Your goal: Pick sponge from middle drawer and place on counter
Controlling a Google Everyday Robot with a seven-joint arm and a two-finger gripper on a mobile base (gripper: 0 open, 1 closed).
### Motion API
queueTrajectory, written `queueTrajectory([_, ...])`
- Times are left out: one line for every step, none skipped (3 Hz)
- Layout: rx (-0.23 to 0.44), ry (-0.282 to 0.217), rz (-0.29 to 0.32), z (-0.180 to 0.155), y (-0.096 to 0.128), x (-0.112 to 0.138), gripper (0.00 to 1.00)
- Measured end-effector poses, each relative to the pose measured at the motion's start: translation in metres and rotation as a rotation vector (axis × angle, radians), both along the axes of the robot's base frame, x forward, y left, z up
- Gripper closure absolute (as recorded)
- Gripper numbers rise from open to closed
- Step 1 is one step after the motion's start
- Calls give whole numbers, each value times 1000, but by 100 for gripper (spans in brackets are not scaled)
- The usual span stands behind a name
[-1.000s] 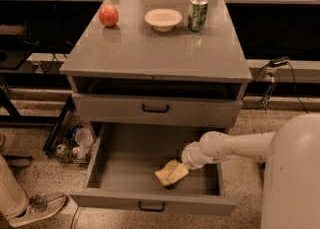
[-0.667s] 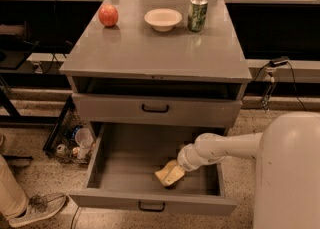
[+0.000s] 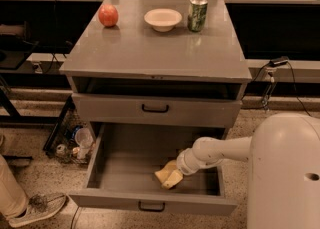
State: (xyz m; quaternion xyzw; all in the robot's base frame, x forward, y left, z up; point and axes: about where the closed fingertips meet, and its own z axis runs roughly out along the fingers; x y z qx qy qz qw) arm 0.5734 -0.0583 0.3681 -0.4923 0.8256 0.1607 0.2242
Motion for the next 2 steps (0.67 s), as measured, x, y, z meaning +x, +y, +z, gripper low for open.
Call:
queueTrajectory([-1,9,5,-9,-1,-4,19])
queueTrajectory([-2,16,12,-13,-3,-8,42])
